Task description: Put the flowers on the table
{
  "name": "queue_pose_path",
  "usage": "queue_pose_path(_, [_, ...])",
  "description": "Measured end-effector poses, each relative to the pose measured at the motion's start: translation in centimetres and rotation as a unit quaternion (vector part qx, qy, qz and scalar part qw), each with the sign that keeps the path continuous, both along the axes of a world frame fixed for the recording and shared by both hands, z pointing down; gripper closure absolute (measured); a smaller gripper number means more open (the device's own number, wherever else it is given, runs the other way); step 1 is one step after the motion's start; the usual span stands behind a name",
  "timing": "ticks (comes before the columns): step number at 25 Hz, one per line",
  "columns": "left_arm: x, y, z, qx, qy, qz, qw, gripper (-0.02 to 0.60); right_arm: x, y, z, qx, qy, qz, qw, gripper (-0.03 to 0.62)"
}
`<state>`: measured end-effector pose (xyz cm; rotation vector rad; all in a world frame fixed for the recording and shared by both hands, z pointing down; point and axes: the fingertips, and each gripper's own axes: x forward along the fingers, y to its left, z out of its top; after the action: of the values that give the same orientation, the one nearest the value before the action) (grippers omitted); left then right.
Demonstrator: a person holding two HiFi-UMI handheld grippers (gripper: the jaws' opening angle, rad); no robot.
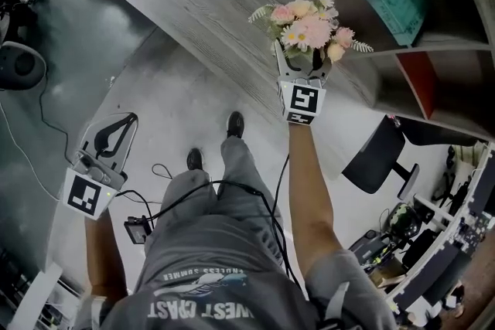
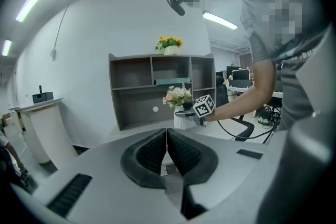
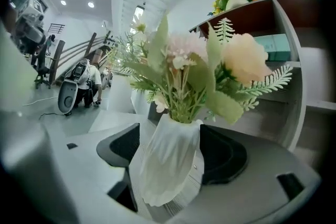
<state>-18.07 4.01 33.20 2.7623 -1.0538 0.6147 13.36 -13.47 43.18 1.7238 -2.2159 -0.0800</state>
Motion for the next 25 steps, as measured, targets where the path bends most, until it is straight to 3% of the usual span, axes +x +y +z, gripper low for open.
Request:
queue_pose_path(8, [-0.7, 0.3, -1.5, 0.023, 0.012, -0.006, 0.9997, 0.565, 0.7, 1.1, -0.3, -0.031, -0.010, 0.016, 0.999, 0.241])
queue_pose_path(13, [-2.4, 0.8, -5.1, 0.051, -0.021, 0.008, 0.9984, 0.565, 0.7, 2.4, -3.2, -0.066, -0.028, 0.032, 0.997, 0.248])
queue_pose_path(15, [-2.9, 0.8, -5.5, 0.051, -0.029, 0.003, 0.9982, 0.565, 1.3, 3.2, -3.7, -0.085, -0.034, 0.037, 0.995, 0.315])
queue_pose_path(20, [-4.2, 1.0, -6.8, 0.072, -0.006, -0.022, 0.9971, 0.565, 1.4, 6.2, -4.8, -0.135, -0.084, 0.044, 0.986, 0.480])
queue_pose_path(25, [-5.4, 1.7, -9.0, 0.105, 0.015, -0.029, 0.9939, 0.565, -0.7, 9.9, -7.8, -0.168, -0.108, 0.007, 0.980, 0.566])
